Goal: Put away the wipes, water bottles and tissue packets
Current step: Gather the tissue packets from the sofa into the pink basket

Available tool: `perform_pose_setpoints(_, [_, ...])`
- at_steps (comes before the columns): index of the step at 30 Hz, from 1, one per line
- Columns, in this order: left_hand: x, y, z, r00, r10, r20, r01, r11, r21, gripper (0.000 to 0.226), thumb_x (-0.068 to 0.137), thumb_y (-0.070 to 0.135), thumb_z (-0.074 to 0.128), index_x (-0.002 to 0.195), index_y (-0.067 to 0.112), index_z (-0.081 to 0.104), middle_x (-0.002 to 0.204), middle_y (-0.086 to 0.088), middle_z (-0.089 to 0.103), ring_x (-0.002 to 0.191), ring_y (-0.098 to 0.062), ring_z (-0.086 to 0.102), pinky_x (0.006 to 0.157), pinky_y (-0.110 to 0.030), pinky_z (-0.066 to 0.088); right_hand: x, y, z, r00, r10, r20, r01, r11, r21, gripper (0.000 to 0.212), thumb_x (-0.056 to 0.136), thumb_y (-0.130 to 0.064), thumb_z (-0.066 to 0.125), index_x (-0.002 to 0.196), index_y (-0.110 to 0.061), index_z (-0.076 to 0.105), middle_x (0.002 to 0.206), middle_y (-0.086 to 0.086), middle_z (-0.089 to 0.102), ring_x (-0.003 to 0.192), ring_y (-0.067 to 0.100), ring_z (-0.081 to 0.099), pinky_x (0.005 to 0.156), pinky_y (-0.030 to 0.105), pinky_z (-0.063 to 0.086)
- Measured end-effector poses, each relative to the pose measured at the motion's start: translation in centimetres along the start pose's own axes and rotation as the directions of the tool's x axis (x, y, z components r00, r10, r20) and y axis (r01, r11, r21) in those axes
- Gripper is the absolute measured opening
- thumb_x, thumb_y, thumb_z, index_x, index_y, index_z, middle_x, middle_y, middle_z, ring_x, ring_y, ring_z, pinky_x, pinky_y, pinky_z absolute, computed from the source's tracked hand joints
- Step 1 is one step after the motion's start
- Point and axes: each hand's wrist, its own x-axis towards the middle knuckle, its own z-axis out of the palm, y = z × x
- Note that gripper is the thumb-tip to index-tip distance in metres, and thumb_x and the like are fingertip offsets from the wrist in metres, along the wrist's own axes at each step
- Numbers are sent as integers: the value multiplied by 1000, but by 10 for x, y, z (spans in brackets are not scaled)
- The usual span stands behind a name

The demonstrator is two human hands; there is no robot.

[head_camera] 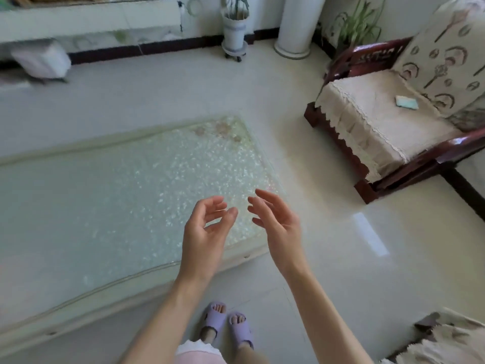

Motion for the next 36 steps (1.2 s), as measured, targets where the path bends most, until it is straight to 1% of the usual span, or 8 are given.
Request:
perform_pose_setpoints(4, [-21, -1, -46, 970, 37, -241, -36, 999, 6, 21, 84, 25, 72, 102, 31, 61, 105, 12, 66, 98, -2, 63, 79, -15, 49, -3, -1, 45, 976, 5, 219, 9, 998, -60, 18, 92, -24, 63, 108, -26, 68, 103, -2, 73, 101, 16, 68, 95, 46, 52])
perform_pose_setpoints(7, [-42, -4, -88, 910, 37, -413, -46, 999, -12, 24, 79, 33, 70, 101, 31, 61, 104, 13, 67, 97, -2, 63, 77, -12, 47, -14, 5, 87, 922, 26, 385, 23, 992, -123, 18, 92, -26, 63, 109, -29, 67, 104, -3, 73, 100, 13, 68, 95, 47, 51])
perform_pose_setpoints(12, [-81, -10, -175, 733, 41, -679, -85, 996, -31, 23, 80, 30, 75, 100, 29, 62, 104, 10, 67, 96, -5, 64, 75, -10, 47, -57, 16, 184, 743, 67, 665, 99, 973, -209, 19, 93, -27, 62, 111, -32, 65, 103, -5, 73, 98, 9, 68, 94, 44, 51])
perform_pose_setpoints(16, [-105, -15, -240, 614, 24, -789, -111, 992, -57, 18, 83, 22, 71, 98, 27, 63, 103, 9, 67, 95, -5, 65, 74, -10, 46, -92, 24, 256, 630, 93, 771, 133, 965, -225, 26, 91, -33, 62, 116, -26, 66, 105, -5, 72, 100, 9, 68, 95, 44, 51])
perform_pose_setpoints(21, [-127, -22, -338, 495, -15, -869, -141, 985, -97, 22, 79, 30, 76, 97, 25, 63, 103, 5, 68, 94, -4, 66, 72, -9, 46, -142, 39, 354, 524, 119, 844, 189, 949, -251, 24, 92, -31, 61, 115, -27, 65, 106, -3, 72, 99, 9, 68, 93, 44, 52])
perform_pose_setpoints(24, [-134, -29, -397, 487, -42, -873, -108, 988, -108, 17, 84, 21, 71, 99, 22, 64, 104, 5, 68, 92, -1, 65, 72, -8, 46, -166, 51, 409, 506, 148, 850, 175, 947, -269, 35, 87, -41, 60, 118, -25, 64, 108, -4, 72, 103, 11, 67, 95, 43, 51])
perform_pose_setpoints(32, [-132, -61, -516, 446, -163, -880, -17, 982, -190, 18, 83, 25, 72, 98, 21, 63, 99, 8, 66, 83, 10, 63, 65, -3, 43, -190, 104, 517, 543, 251, 802, 79, 935, -346, 18, 94, -27, 58, 111, -26, 64, 93, -5, 74, 94, 14, 69, 85, 36, 56])
perform_pose_setpoints(36, [-117, -89, -551, 412, -254, -875, 46, 965, -258, 23, 81, 33, 75, 99, 30, 60, 98, 12, 66, 82, 11, 62, 65, -3, 42, -181, 135, 549, 548, 324, 772, 68, 902, -426, 17, 94, -29, 60, 111, -29, 62, 99, -6, 72, 99, 15, 68, 90, 40, 54])
